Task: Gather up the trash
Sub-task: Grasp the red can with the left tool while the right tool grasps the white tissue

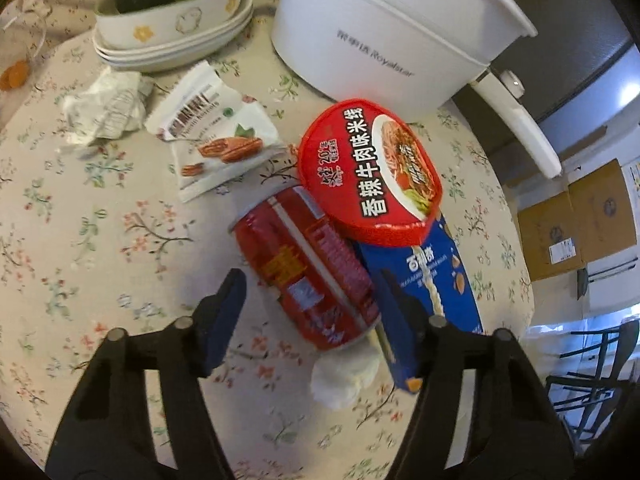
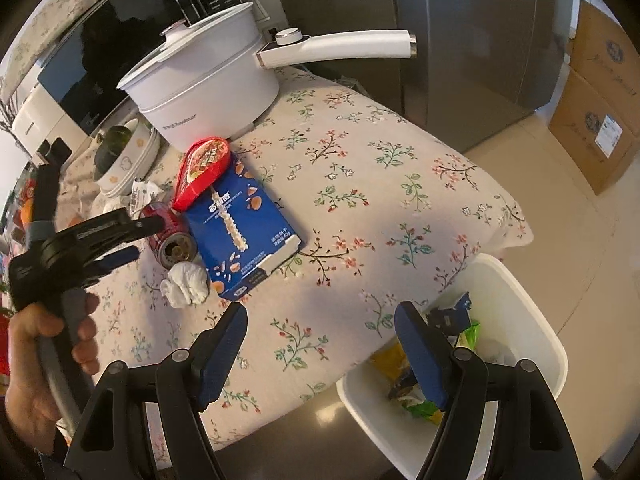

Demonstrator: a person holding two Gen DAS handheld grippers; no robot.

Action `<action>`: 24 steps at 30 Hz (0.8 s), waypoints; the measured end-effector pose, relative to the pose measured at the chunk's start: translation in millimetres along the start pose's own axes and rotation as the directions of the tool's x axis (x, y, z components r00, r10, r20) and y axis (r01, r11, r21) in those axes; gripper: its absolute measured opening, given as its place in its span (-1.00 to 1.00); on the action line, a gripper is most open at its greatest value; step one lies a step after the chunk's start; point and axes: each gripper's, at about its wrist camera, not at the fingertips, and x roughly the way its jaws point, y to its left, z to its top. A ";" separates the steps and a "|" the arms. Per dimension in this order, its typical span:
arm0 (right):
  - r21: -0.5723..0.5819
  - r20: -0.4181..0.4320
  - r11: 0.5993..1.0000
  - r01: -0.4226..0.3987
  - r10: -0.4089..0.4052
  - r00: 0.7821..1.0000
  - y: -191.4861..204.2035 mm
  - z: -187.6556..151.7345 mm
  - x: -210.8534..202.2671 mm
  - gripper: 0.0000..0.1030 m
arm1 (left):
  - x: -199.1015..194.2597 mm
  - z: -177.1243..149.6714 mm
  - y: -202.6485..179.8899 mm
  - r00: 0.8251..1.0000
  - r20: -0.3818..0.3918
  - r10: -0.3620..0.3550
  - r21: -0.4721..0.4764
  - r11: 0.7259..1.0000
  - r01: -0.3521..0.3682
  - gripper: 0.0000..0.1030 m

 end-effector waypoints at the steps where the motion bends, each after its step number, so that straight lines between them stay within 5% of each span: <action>1: 0.008 0.001 1.000 -0.005 0.005 1.000 -0.8 0.6 0.0 0.51 | 3.5 0.5 -0.8 1.000 -0.002 0.008 -0.005 1.000 -0.008 0.28; 9: 0.014 0.003 1.000 -0.014 0.014 1.000 6.8 -2.1 -3.0 0.51 | -2.8 -11.8 11.9 1.000 0.003 -0.009 0.050 0.999 0.008 0.14; 19: -0.082 -0.025 0.996 -0.020 0.018 1.000 52.9 -15.7 13.7 0.51 | -74.8 -62.9 105.2 0.999 0.044 0.003 0.118 0.993 -0.008 0.06; 24: -0.054 -0.085 0.992 -0.117 0.113 0.990 85.9 -19.5 42.7 0.51 | -101.6 -79.5 149.4 0.999 0.052 0.005 0.101 0.995 -0.010 0.01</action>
